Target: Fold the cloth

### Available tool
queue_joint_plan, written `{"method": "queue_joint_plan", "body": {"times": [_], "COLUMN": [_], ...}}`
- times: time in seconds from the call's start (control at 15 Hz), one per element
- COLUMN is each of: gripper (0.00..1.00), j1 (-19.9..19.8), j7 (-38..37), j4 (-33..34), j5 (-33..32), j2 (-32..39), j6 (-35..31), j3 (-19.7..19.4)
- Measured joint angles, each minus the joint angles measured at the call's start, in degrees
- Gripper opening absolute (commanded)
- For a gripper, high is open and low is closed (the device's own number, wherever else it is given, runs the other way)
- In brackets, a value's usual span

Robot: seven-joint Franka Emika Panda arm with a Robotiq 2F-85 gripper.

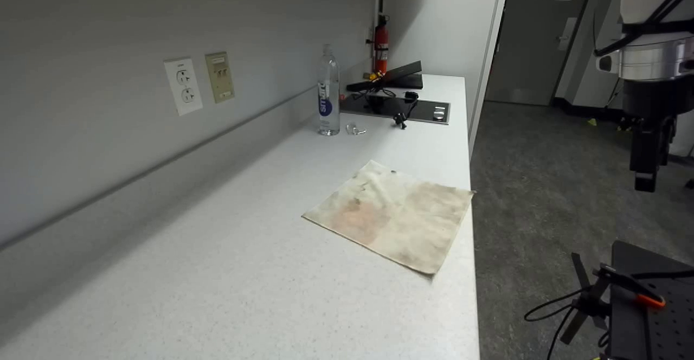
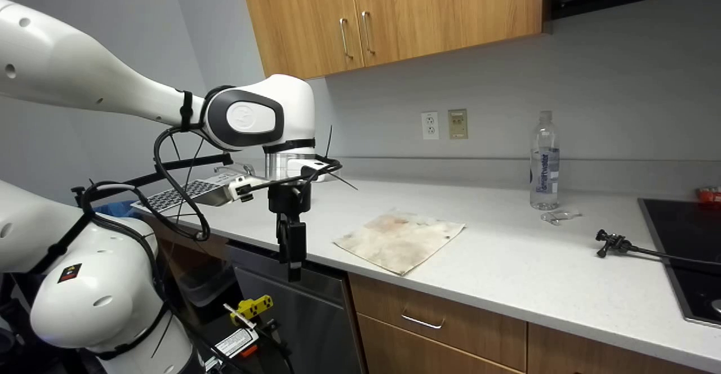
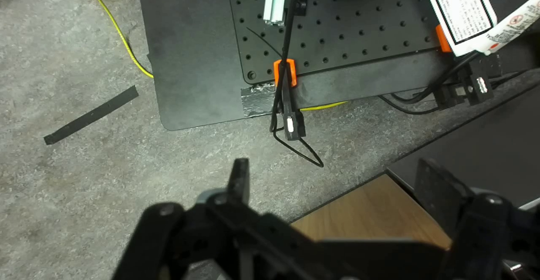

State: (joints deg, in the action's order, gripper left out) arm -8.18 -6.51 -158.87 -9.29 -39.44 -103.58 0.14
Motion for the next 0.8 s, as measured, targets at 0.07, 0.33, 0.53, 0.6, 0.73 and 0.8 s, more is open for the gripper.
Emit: {"method": "queue_joint_plan", "body": {"times": [0.07,0.33,0.53,0.6,0.73,0.8], "gripper": [1.0,1.0,1.0,1.0,1.0,1.0], "j1": [0.0,0.1,0.4,0.5,0.6,0.7], "j7": [0.0,0.0,0.2,0.2,0.4,0.5], "j4": [0.0,0.2,0.7,1.0,1.4,1.6], "j5": [0.0,0.0,0.6,1.0,2.0,2.6], "j2": [0.0,0.0,0.0,0.0,0.0,0.0], "j6": [0.0,-0.2,-1.2,-1.6,-3.0,-4.0], "j3": [0.0,0.0,-0.3,-0.6,-1.0,-1.2]}}
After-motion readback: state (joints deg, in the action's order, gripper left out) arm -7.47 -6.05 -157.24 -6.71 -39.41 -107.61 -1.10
